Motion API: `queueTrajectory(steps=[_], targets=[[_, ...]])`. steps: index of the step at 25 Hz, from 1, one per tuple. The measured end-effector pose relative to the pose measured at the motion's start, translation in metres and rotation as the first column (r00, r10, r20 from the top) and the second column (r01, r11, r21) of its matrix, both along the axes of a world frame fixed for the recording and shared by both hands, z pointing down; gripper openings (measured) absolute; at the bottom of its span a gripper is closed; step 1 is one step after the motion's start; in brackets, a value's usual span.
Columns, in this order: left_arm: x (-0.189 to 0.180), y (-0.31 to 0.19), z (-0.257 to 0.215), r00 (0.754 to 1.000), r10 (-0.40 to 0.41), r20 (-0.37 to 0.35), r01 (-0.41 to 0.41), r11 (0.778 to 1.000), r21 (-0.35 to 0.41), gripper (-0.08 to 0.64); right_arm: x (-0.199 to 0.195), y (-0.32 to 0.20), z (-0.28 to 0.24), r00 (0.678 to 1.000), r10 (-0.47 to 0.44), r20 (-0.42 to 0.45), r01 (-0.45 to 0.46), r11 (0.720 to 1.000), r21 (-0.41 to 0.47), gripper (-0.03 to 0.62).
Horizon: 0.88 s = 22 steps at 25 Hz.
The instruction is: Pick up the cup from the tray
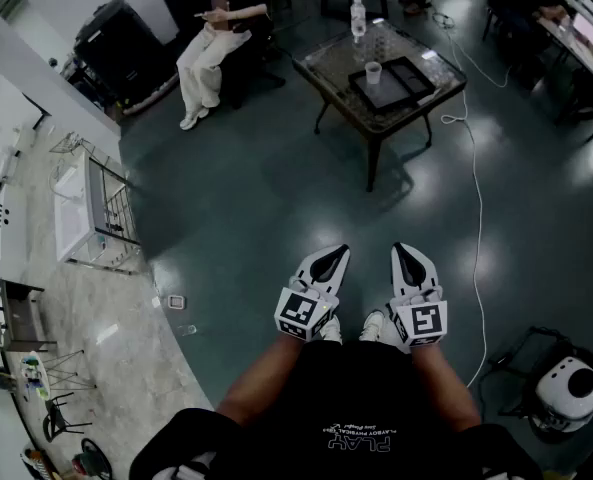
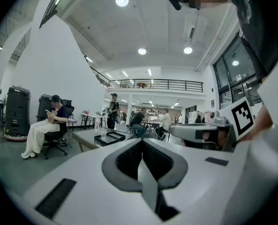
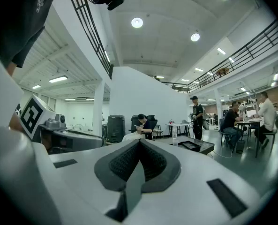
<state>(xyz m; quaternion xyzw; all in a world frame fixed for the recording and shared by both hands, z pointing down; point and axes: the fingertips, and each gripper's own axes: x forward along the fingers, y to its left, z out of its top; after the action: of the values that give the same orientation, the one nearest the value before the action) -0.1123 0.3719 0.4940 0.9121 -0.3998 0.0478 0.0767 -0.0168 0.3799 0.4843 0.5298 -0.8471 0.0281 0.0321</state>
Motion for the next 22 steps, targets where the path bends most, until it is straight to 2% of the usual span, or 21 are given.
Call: queueTrajectory(steps=[10,18,22], targets=[[0.045,0.007,0.017,0.999,0.031,0.03,-0.03,0.999,-0.02,0.011,0.037,0.006,0.004,0.999,0.004,-0.036,-0.004,1.0,0.012,0.009],[0.064,-0.004,0.017,1.0,-0.005,0.027,0.005,1.0,-0.015,0.011,0.063,0.001,0.003,0.999,-0.021,0.026,0.019,0.998,0.064,0.009],[0.078,-0.006,0.014,0.999,-0.008,0.039,0.008,1.0,-0.006,0.011,0.078,-0.005,0.001,1.0,-0.028,0.014,0.027,0.998,0.064,0.009]])
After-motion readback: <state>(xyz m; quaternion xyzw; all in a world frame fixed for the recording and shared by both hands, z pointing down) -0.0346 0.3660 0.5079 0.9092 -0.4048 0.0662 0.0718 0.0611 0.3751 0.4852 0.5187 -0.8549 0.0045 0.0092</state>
